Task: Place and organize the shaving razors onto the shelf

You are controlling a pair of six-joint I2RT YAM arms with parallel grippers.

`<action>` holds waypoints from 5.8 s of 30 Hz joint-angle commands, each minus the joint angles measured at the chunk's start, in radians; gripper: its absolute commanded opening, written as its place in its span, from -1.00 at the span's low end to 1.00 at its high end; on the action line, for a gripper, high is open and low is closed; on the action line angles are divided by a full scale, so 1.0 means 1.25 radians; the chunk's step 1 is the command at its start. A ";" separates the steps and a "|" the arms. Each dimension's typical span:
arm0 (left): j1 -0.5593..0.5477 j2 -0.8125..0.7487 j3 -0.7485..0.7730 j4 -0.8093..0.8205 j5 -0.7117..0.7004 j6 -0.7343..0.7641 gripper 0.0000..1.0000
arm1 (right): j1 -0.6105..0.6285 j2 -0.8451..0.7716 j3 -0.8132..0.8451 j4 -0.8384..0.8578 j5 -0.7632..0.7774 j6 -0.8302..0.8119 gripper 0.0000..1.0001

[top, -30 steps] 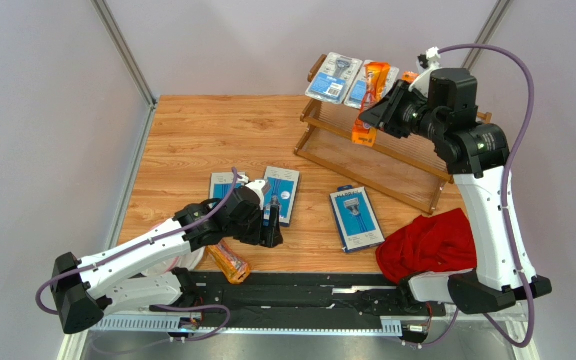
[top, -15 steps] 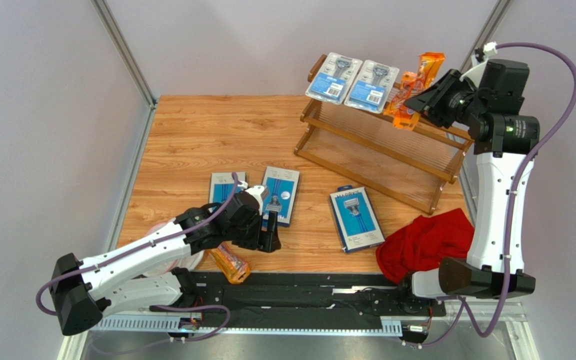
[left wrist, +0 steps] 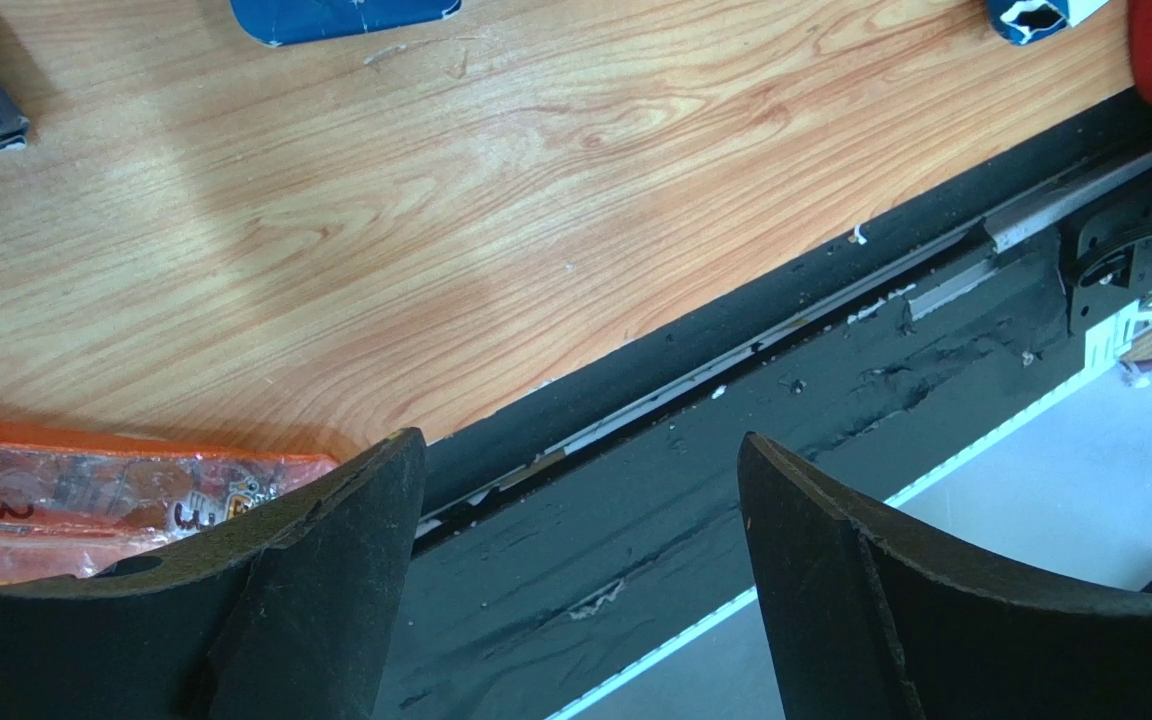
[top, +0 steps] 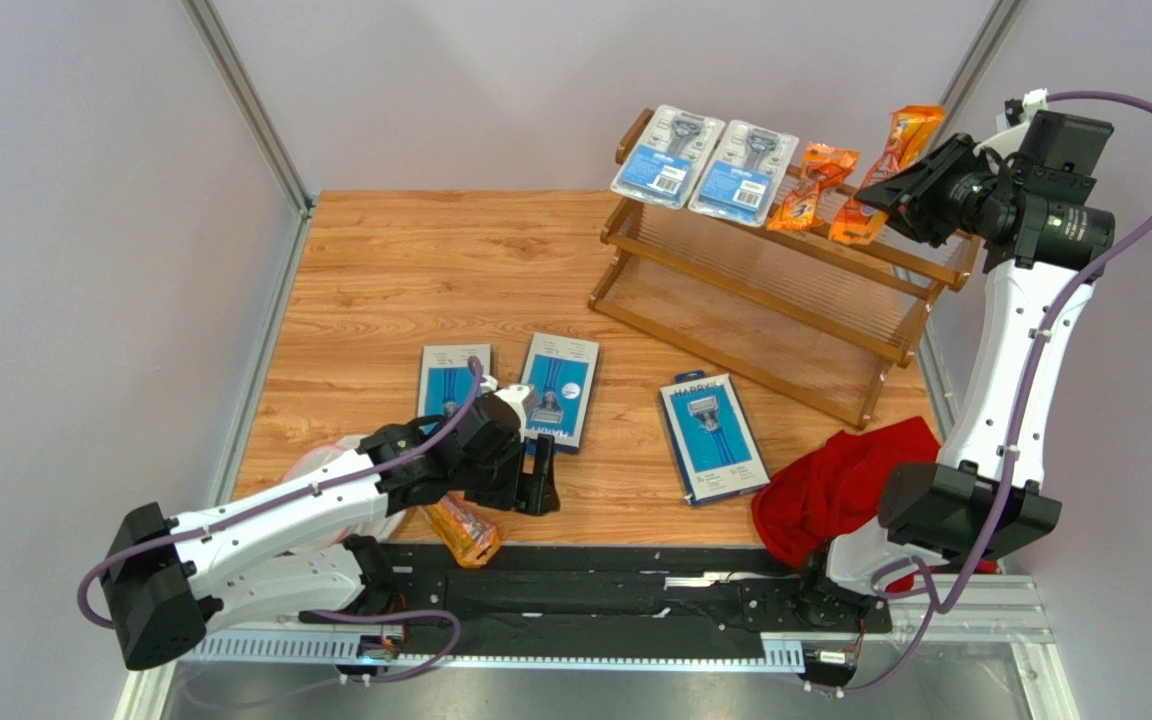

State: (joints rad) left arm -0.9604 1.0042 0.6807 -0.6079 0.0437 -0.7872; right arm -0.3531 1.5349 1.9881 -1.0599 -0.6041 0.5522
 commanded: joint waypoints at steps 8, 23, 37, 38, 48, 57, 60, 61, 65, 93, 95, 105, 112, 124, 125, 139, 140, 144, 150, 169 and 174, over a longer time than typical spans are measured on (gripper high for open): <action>0.003 0.022 -0.008 0.049 0.019 -0.012 0.68 | -0.026 0.075 0.073 -0.047 -0.014 -0.036 -0.87; 0.003 0.025 -0.040 0.076 0.026 -0.028 0.66 | -0.029 0.134 0.075 -0.056 -0.013 -0.055 -0.59; 0.003 0.015 -0.041 0.078 0.030 -0.029 0.64 | -0.028 0.139 0.064 -0.060 -0.006 -0.063 -0.07; 0.003 0.015 -0.043 0.078 0.030 -0.030 0.64 | -0.026 0.138 0.063 -0.063 -0.004 -0.065 -0.11; 0.003 0.014 -0.041 0.079 0.034 -0.032 0.63 | -0.005 0.122 0.014 -0.075 0.037 -0.093 -0.38; 0.003 0.004 -0.043 0.073 0.031 -0.033 0.63 | -0.003 0.091 0.015 -0.076 0.044 -0.102 -0.36; 0.003 0.002 -0.045 0.073 0.030 -0.034 0.63 | -0.002 0.073 0.017 -0.076 0.052 -0.104 -0.23; 0.003 0.000 -0.045 0.074 0.030 -0.034 0.63 | -0.003 0.069 0.020 -0.077 0.059 -0.104 -0.09; 0.003 -0.002 -0.043 0.070 0.030 -0.033 0.63 | -0.003 0.041 0.015 -0.082 0.077 -0.108 0.25; 0.038 0.002 0.129 -0.225 -0.175 -0.083 0.71 | 0.150 -0.240 -0.139 -0.042 0.116 -0.114 0.76; 0.065 -0.007 0.111 -0.228 -0.164 -0.093 0.72 | 0.194 -0.253 -0.157 -0.037 0.130 -0.114 0.76; 0.193 -0.132 -0.042 -0.257 -0.158 -0.169 0.73 | 0.445 -0.298 -0.278 0.012 0.274 -0.076 0.76; 0.231 -0.157 -0.095 -0.282 -0.190 -0.250 0.72 | 0.588 -0.308 -0.360 0.054 0.331 -0.040 0.76; 0.247 -0.159 -0.121 -0.305 -0.217 -0.301 0.75 | 0.657 -0.316 -0.441 0.104 0.347 -0.009 0.76; 0.246 -0.128 -0.111 -0.298 -0.221 -0.292 0.74 | 0.659 -0.316 -0.443 0.108 0.347 -0.009 0.76; 0.261 0.084 -0.049 -0.192 -0.222 -0.200 0.59 | 0.663 -0.350 -0.488 0.104 0.343 -0.013 0.75; 0.263 0.095 -0.045 -0.190 -0.224 -0.199 0.53 | 0.663 -0.354 -0.492 0.102 0.343 -0.013 0.74; 0.264 0.110 -0.038 -0.183 -0.231 -0.184 0.34 | 0.663 -0.371 -0.517 0.101 0.335 -0.013 0.72; 0.270 0.145 -0.032 -0.149 -0.226 -0.158 -0.31 | 0.663 -0.409 -0.571 0.105 0.313 -0.009 0.69; 0.269 -0.061 0.032 -0.206 -0.142 -0.141 -1.00 | 0.739 -0.458 -0.686 0.170 0.278 0.042 0.68; 0.269 -0.061 0.100 -0.225 -0.118 -0.116 -1.00 | 0.826 -0.432 -0.691 0.218 0.310 0.077 0.68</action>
State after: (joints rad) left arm -0.6273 0.9268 0.7349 -0.8639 -0.1352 -0.9619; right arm 0.6060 0.9806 1.1259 -0.8902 -0.2432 0.6006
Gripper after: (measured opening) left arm 0.058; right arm 0.838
